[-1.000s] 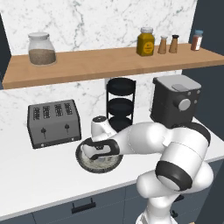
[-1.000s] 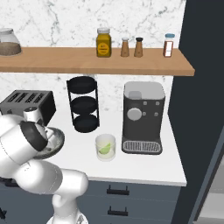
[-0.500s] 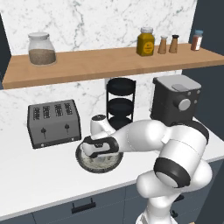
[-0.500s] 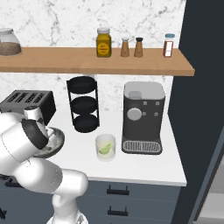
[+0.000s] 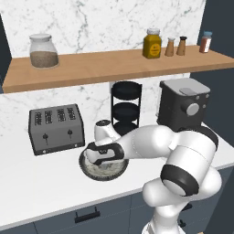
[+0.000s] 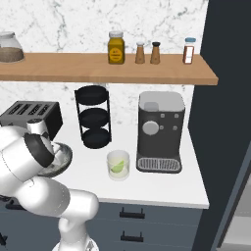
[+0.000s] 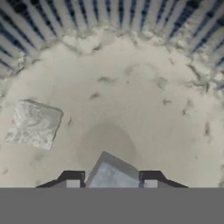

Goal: Grab a lemon wedge from the fridge and one ice cube from the ice bowl, and put them in the glass of lemonade.

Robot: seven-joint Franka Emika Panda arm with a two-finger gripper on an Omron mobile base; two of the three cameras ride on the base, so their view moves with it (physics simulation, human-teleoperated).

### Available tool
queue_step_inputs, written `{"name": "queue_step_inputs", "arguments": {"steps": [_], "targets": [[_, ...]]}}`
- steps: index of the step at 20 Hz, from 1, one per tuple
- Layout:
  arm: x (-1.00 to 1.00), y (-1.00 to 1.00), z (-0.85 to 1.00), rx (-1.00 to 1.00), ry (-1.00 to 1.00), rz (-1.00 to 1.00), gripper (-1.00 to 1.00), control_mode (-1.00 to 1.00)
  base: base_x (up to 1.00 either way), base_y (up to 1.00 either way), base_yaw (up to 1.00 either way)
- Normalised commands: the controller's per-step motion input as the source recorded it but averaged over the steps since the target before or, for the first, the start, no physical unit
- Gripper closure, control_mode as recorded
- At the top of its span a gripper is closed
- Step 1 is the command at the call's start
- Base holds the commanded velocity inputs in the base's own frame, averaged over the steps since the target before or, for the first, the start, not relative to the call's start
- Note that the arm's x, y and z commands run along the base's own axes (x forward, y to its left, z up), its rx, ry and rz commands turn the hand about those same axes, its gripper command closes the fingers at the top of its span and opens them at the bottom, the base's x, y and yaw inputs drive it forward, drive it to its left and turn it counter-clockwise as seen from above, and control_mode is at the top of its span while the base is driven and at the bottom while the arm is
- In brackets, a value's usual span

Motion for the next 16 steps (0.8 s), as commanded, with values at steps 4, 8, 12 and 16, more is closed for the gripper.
{"name": "queue_step_inputs", "arguments": {"steps": [4, 8, 12, 16], "targets": [[0.00, 0.00, 0.00, 0.00, 0.01, 0.00, 1.00, -1.00, 0.00, 0.00, 0.00], [0.00, 0.00, 0.00, 0.00, 0.00, 0.00, 1.00, -1.00, 0.00, 0.00, 0.00], [-0.01, 0.00, 0.15, 0.00, -0.04, 0.00, 1.00, -1.00, 0.00, 0.00, 0.00], [-0.04, 0.00, 0.58, 0.03, 0.00, 0.00, 1.00, -1.00, 0.00, 0.00, 0.00]]}}
